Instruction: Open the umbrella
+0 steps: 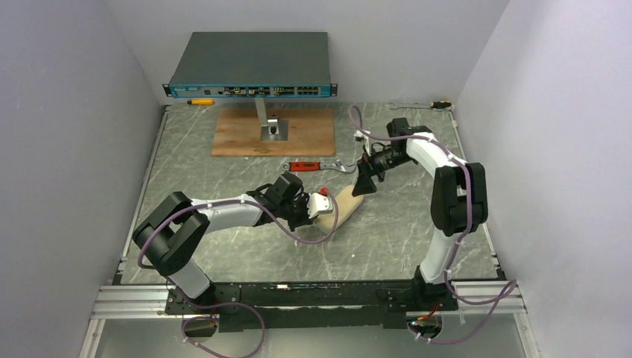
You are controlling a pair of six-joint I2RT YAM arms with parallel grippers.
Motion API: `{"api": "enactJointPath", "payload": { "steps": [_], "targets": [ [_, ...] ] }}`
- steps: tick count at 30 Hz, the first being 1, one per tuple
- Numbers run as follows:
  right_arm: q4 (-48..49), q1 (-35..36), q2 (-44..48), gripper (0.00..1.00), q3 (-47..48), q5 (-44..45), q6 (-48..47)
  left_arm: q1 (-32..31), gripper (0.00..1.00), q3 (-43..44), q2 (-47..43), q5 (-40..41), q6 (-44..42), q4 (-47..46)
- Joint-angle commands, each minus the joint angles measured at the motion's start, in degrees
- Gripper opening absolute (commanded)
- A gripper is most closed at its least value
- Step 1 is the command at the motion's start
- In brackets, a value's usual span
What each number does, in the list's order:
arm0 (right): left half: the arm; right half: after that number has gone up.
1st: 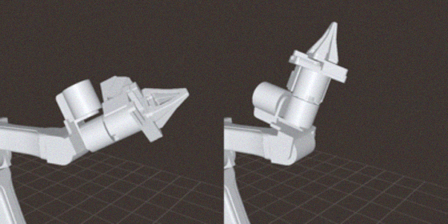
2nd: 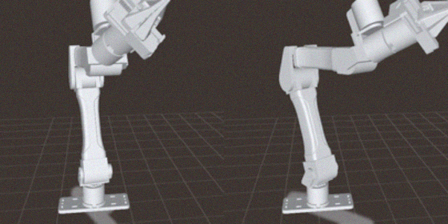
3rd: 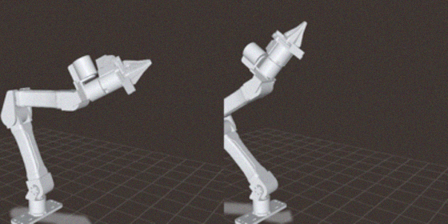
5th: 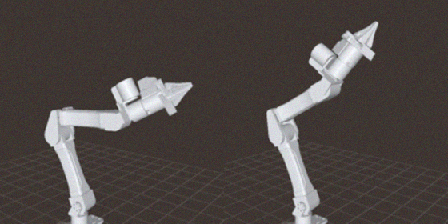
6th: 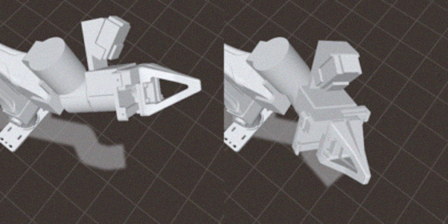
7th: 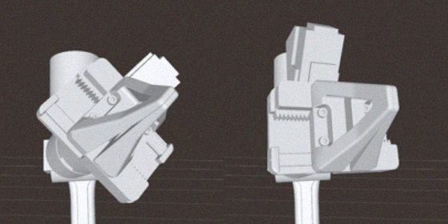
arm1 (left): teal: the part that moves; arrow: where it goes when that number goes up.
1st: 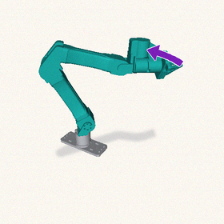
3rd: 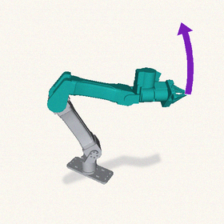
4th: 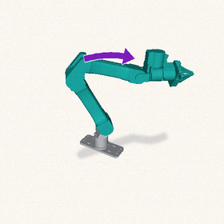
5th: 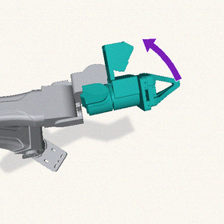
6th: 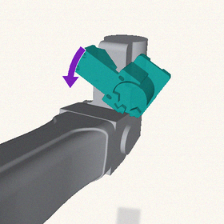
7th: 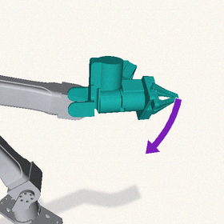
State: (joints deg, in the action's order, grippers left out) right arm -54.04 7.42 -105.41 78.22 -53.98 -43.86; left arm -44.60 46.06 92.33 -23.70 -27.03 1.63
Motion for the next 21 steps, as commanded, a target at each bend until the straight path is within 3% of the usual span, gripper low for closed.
{"api": "enactJointPath", "payload": {
  "steps": [1, 9, 15, 21],
  "targets": [
    [-3.4, 4.1, -1.7, 1.0, 3.8, -1.0, -11.3, 0.0, 0.0, 2.0, 0.5, -1.6, -2.0, -2.7],
    [6.8, 7.7, -3.6, 0.98, -1.7, 7.7, -4.8, 0.0, 0.0, 3.2, 1.6, 0.0, -2.2, -2.4],
    [18.2, 7.9, 1.1, 0.93, -11.3, 16.0, 1.3, -1.1, 0.0, 0.6, -2.2, -0.2, 0.8, -1.9],
    [29.0, 7.8, 6.2, 0.91, -19.3, 23.9, 13.4, -6.0, 0.0, -1.7, -4.4, 0.6, 4.9, -4.2]
  ]
}}
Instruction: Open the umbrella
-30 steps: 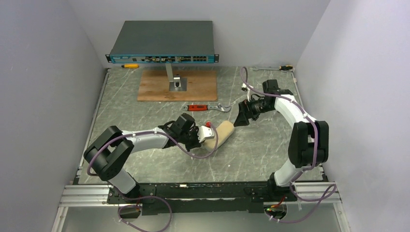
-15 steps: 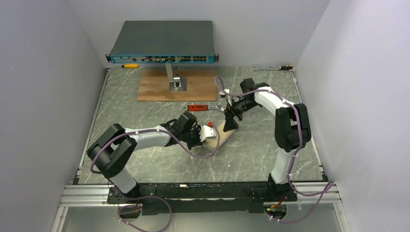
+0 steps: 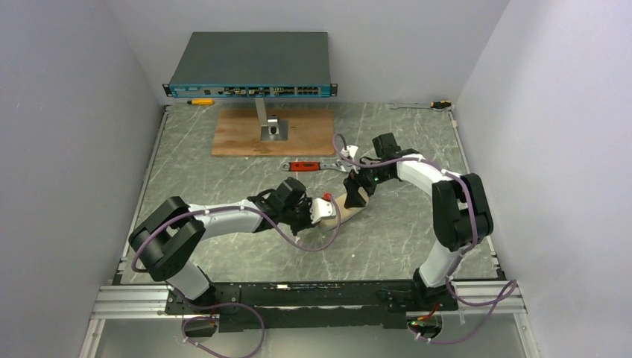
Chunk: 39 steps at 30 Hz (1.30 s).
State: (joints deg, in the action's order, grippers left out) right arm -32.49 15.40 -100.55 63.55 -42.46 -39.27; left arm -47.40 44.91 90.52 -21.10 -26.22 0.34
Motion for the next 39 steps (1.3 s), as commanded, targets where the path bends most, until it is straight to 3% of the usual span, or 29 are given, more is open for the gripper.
{"api": "enactJointPath", "payload": {
  "steps": [1, 7, 12, 18, 22, 26, 32, 39],
  "targets": [
    [7.7, -0.1, 1.8, 0.91, -5.3, 13.0, 10.8, -3.7, 0.0, -0.2, -2.2, -1.8, 5.5, -3.3],
    [8.4, -0.3, 3.3, 0.87, -8.2, 19.0, 22.9, -6.9, 0.0, 1.1, 1.4, -1.5, 15.4, -5.3],
    [4.4, -1.8, 4.1, 0.85, -8.8, 13.7, 30.0, -5.5, 0.0, 1.6, 1.9, -0.3, 20.8, -6.9],
    [-0.3, -5.1, 7.2, 0.77, -9.2, 3.7, 28.1, 5.8, 0.0, 7.8, 5.1, -0.3, 16.8, -2.6],
    [-6.4, -5.2, 8.2, 0.83, -6.1, -6.1, 22.6, 9.0, 0.0, 12.1, 8.0, -2.5, 12.5, -1.0],
    [-6.4, -5.9, 5.5, 0.94, -1.3, -1.7, 20.8, 9.1, 0.0, 13.6, 10.0, -4.1, 8.3, -1.1],
    [-4.9, -5.3, -2.0, 0.95, 6.4, -4.7, 27.6, 9.2, 0.0, 12.9, 10.8, -6.1, 7.7, -2.9],
    [0.2, -0.7, -4.2, 0.94, 4.5, -3.7, 32.8, 9.2, 0.0, 11.0, 10.0, -5.7, 8.9, -4.1]
  ]
}}
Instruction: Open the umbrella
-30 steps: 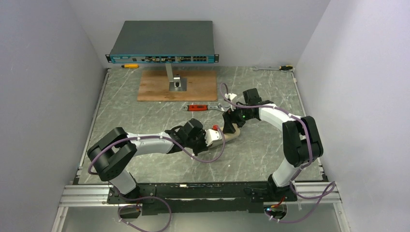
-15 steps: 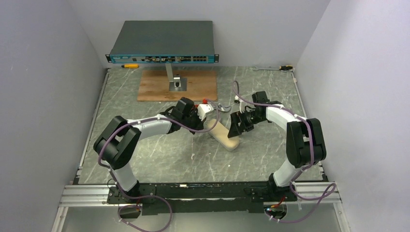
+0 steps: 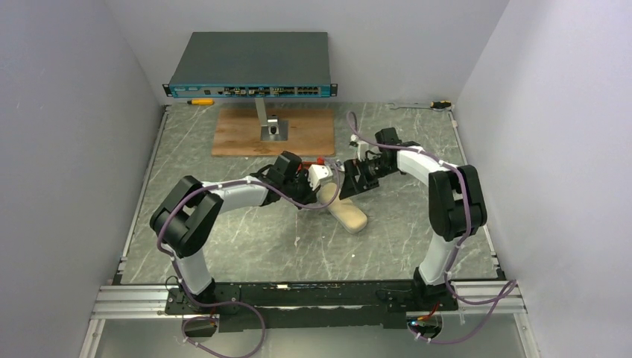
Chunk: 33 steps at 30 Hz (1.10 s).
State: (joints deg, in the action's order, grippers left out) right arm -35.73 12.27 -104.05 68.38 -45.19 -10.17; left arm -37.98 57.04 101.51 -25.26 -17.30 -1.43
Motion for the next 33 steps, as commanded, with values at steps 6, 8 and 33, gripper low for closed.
{"api": "enactJointPath", "payload": {
  "steps": [6, 8, 33],
  "targets": [
    [3.2, 3.3, -3.5, 0.84, 0.4, 0.2, 3.2, 0.3, 0.14, -5.0, -1.5, 2.3, 2.1, -6.4],
    [2.7, 3.3, -4.1, 0.76, 0.4, 0.2, 1.4, 0.6, 0.31, -6.8, -2.5, 2.1, 1.7, -8.6],
    [-1.2, 3.1, -9.3, 0.28, -0.3, -5.6, -6.0, -0.5, 0.48, -8.6, 1.1, 0.7, -7.9, -19.6]
  ]
}}
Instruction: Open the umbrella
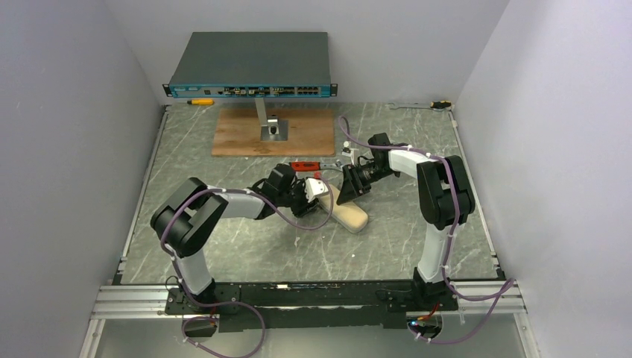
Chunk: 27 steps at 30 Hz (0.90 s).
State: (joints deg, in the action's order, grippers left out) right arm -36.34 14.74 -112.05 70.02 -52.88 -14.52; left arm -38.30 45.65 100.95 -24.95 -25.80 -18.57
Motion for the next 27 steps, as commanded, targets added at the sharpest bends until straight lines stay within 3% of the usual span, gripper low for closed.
{"api": "enactJointPath", "payload": {
  "steps": [1, 8, 11, 12, 14, 27],
  "targets": [
    [-0.5, 0.7, -1.3, 0.27, -2.2, 2.2, -1.6, -0.3, 0.47, 3.1, 2.0, 0.2, 1.2, -2.6],
    [1.1, 0.7, -1.0, 0.24, -3.7, 2.2, -0.3, -1.4, 0.35, 3.5, 3.0, 0.3, 4.4, -4.3],
    [2.9, 0.6, -0.6, 0.21, -4.3, 2.8, 1.5, -1.9, 0.18, 3.4, 2.9, 0.0, 4.3, -3.6],
    [3.3, 0.4, -0.5, 0.18, -4.5, 3.1, 2.2, -2.2, 0.12, 3.2, 2.7, -0.1, 4.4, -2.9],
    [5.2, 0.3, -0.7, 0.03, -4.6, 5.1, 5.2, -2.7, 0.03, 2.3, 1.9, -0.8, 5.0, -1.9],
    [20.5, -1.0, 4.8, 0.0, -12.1, 12.1, 22.2, -15.8, 0.0, -2.7, -2.6, -2.1, 14.0, -3.6]
  ]
}}
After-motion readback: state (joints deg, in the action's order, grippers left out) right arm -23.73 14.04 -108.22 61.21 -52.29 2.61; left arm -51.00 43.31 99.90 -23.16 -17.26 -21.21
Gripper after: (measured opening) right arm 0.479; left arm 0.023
